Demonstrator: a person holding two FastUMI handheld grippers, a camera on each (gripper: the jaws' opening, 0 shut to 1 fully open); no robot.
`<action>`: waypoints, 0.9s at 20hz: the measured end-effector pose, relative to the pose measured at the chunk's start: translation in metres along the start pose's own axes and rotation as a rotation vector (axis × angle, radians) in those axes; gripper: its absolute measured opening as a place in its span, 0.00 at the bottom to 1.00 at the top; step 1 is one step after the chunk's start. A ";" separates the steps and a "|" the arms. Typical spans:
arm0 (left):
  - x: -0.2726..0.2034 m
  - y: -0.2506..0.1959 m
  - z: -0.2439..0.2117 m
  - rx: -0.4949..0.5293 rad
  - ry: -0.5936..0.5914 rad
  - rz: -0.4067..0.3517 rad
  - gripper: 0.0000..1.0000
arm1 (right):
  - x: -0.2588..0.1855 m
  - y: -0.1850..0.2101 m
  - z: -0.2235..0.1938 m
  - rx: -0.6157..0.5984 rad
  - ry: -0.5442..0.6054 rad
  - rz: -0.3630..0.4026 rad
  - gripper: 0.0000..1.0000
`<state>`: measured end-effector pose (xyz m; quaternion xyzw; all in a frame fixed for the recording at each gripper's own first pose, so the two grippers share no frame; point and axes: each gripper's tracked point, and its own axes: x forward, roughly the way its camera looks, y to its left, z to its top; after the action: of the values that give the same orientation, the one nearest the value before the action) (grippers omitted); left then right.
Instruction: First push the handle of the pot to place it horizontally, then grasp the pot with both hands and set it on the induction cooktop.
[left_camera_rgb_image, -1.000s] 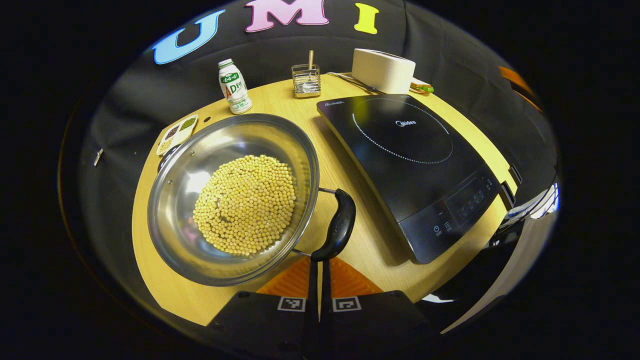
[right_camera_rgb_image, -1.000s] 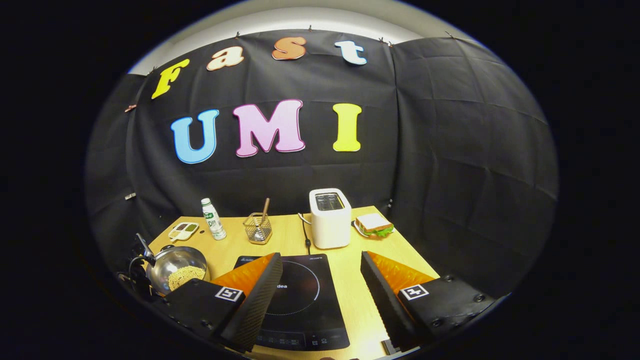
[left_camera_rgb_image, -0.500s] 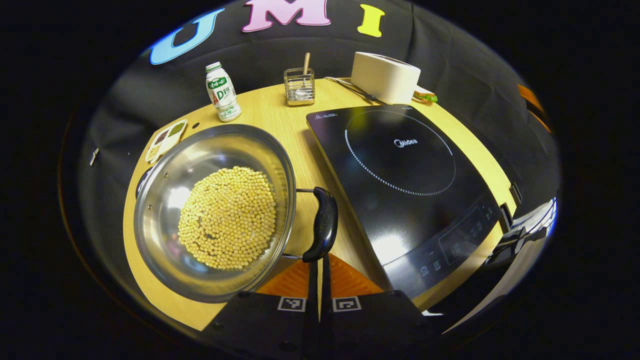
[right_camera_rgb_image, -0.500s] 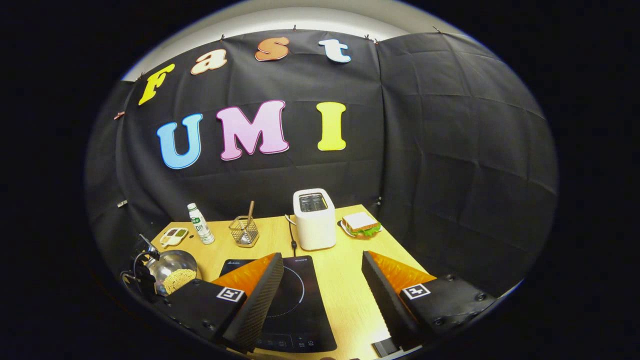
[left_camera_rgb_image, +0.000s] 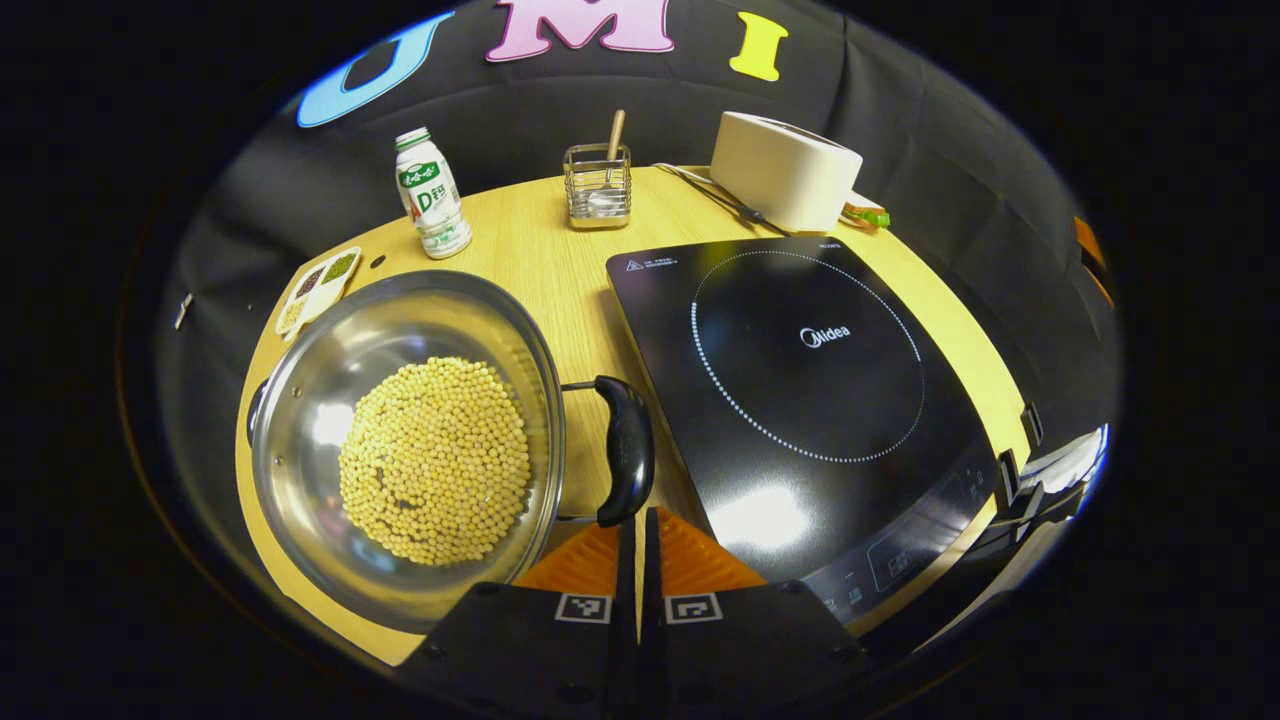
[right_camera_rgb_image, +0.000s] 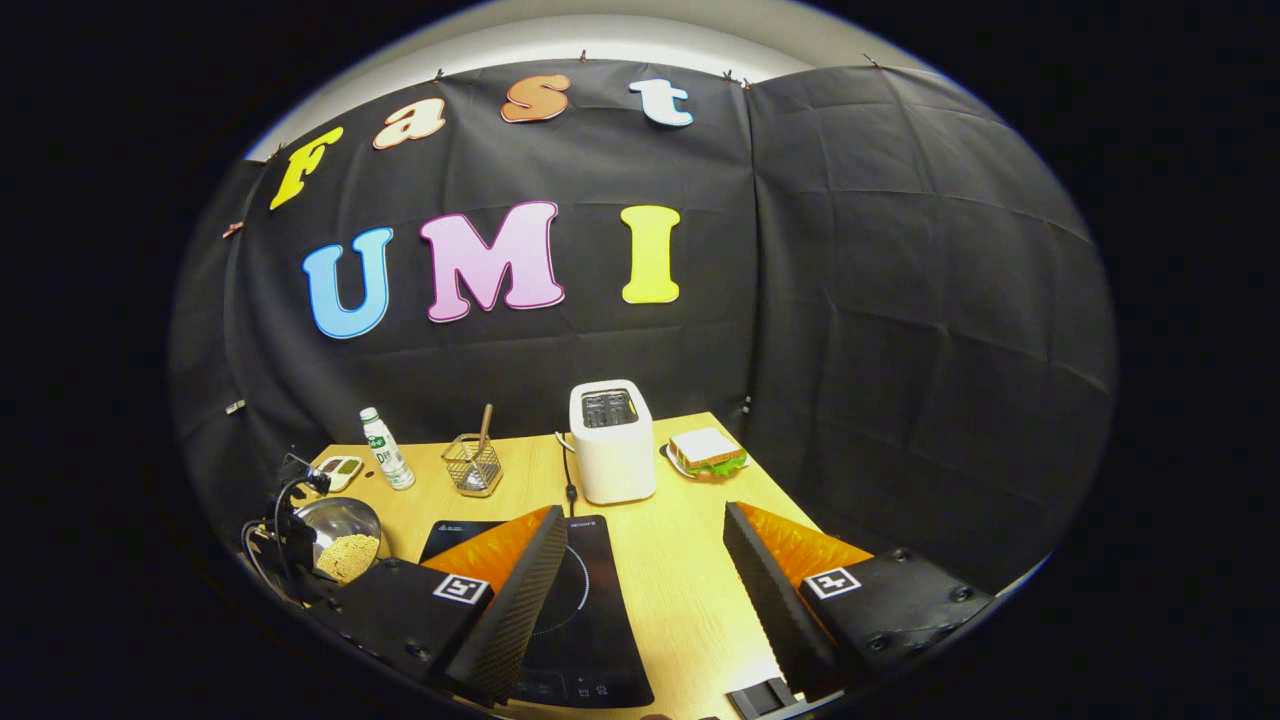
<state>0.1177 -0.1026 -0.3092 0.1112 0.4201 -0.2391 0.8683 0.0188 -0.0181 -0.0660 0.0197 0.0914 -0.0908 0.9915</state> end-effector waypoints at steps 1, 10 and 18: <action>0.002 0.001 0.003 0.006 0.000 0.001 0.05 | 0.001 -0.001 0.001 -0.001 -0.001 -0.002 0.98; 0.021 0.006 0.036 0.013 -0.008 0.004 0.05 | 0.000 -0.017 0.001 -0.006 0.001 -0.039 0.98; 0.030 0.011 0.053 0.022 -0.035 0.003 0.05 | -0.007 -0.029 0.000 -0.024 0.002 -0.060 0.98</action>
<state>0.1750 -0.1237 -0.3004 0.1171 0.4022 -0.2441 0.8746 0.0068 -0.0456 -0.0651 0.0053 0.0939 -0.1195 0.9884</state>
